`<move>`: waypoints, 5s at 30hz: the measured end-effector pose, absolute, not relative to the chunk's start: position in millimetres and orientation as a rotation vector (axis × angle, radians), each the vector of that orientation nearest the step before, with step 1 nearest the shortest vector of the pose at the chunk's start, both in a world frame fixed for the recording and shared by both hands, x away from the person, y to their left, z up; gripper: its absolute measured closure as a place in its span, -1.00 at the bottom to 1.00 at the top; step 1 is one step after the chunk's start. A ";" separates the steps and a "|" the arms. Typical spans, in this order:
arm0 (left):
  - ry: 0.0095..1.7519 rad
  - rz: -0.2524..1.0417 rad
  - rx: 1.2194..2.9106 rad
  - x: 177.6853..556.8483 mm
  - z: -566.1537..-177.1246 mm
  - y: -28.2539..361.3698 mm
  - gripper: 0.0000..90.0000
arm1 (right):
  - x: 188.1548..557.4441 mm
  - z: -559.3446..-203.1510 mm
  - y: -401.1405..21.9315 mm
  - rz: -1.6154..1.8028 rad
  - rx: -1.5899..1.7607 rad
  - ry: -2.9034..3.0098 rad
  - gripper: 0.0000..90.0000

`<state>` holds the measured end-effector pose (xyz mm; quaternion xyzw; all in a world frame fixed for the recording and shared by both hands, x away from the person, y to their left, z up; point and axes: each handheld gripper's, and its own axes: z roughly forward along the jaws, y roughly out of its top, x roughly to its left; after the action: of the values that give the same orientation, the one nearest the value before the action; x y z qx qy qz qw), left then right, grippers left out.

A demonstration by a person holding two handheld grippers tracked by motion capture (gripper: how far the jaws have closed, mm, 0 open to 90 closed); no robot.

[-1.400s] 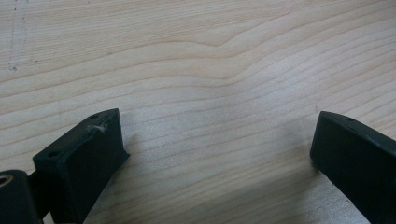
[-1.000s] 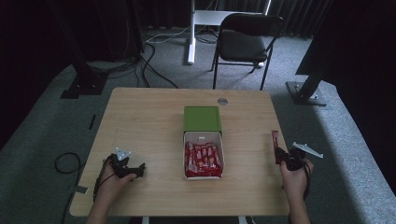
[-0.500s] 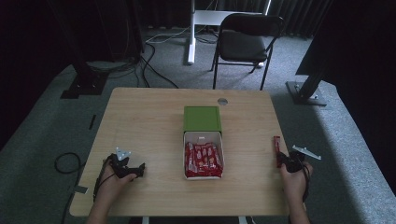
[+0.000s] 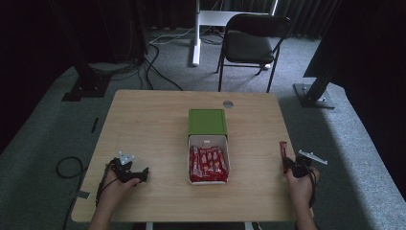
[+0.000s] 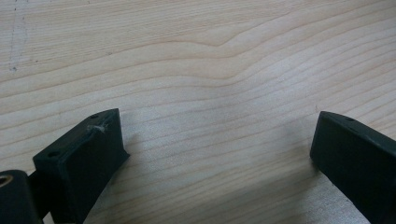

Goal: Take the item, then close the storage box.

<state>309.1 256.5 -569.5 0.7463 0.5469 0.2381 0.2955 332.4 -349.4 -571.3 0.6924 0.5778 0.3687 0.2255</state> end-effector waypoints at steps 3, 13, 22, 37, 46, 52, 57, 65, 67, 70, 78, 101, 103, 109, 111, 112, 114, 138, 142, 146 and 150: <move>1.455 0.634 1.986 309.1 -569.5 256.5 -0.92 | 331.6 -571.4 -349.8 1.021 1.917 1.583 0.89; 1.455 0.634 1.985 309.1 -569.5 256.5 -0.92 | 330.8 -563.7 -349.1 1.008 1.885 1.571 0.62; 1.455 0.634 1.986 309.1 -569.5 256.5 -0.92 | 330.6 -558.5 -347.6 1.088 1.782 1.578 0.25; 1.455 0.634 1.986 309.1 -569.5 256.5 -0.92 | 335.1 -562.0 -326.7 1.163 1.615 1.707 -0.09; 1.455 0.634 1.986 309.1 -569.5 256.5 -0.92 | 338.1 -567.5 -315.3 1.099 1.534 1.834 -0.16; 1.455 0.634 1.986 309.1 -569.5 256.5 -0.92 | 339.7 -572.8 -310.7 1.057 1.508 1.890 -0.17; 1.455 0.634 1.986 309.0 -569.5 256.5 -0.92 | 340.5 -574.9 -305.5 1.014 1.496 1.934 -0.17; 1.455 0.635 1.986 309.0 -569.5 256.5 -0.92 | 342.8 -576.9 -300.2 0.920 1.485 1.998 -0.56; 1.455 0.634 1.986 309.0 -569.5 256.5 -0.92 | 343.4 -577.1 -300.7 0.903 1.507 1.988 -0.62; 1.455 0.633 1.986 309.0 -569.5 256.6 -0.92 | 343.4 -577.1 -301.0 0.901 1.513 1.982 -0.63; 1.461 0.635 1.984 308.8 -569.3 256.2 -0.92 | 343.8 -577.5 -301.1 0.889 1.523 1.982 -0.73; 1.250 0.630 1.976 303.2 -543.0 231.0 -0.90 | 337.7 -560.3 -290.8 1.060 1.429 2.013 -0.70; 1.219 0.632 1.966 302.3 -537.1 226.8 -0.90 | 336.9 -557.1 -289.2 1.073 1.412 2.018 -0.70; 1.142 0.632 1.945 300.0 -523.4 216.9 -0.90 | 333.8 -546.1 -283.7 1.130 1.379 2.012 -0.70; 1.124 0.628 1.937 299.4 -519.9 213.8 -0.90 | 332.5 -541.2 -281.1 1.154 1.362 1.997 -0.70; 1.113 0.629 1.938 299.1 -517.9 212.6 -0.90 | 331.7 -538.3 -279.9 1.171 1.355 1.983 -0.70; 1.091 0.628 1.933 298.5 -514.8 209.8 -0.90 | 330.1 -532.7 -277.4 1.191 1.329 1.974 -0.69; 0.856 0.575 1.908 280.8 -481.9 169.7 -0.90 | 305.9 -483.8 -233.9 1.435 1.066 2.043 -0.69; 0.838 0.557 1.917 280.8 -483.6 164.8 -0.90 | 303.0 -482.0 -227.4 1.469 1.028 2.073 -0.70; 0.823 0.541 1.931 280.8 -485.7 160.2 -0.90 | 300.7 -482.5 -221.1 1.485 0.992 2.108 -0.69; 0.810 0.519 1.943 281.7 -488.6 155.0 -0.90 | 299.9 -485.5 -216.0 1.486 0.979 2.136 -0.69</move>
<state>281.7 155.0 -488.6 0.7921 0.3303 0.2116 0.4676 299.9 -216.0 -485.5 0.3463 0.7558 0.5259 0.1797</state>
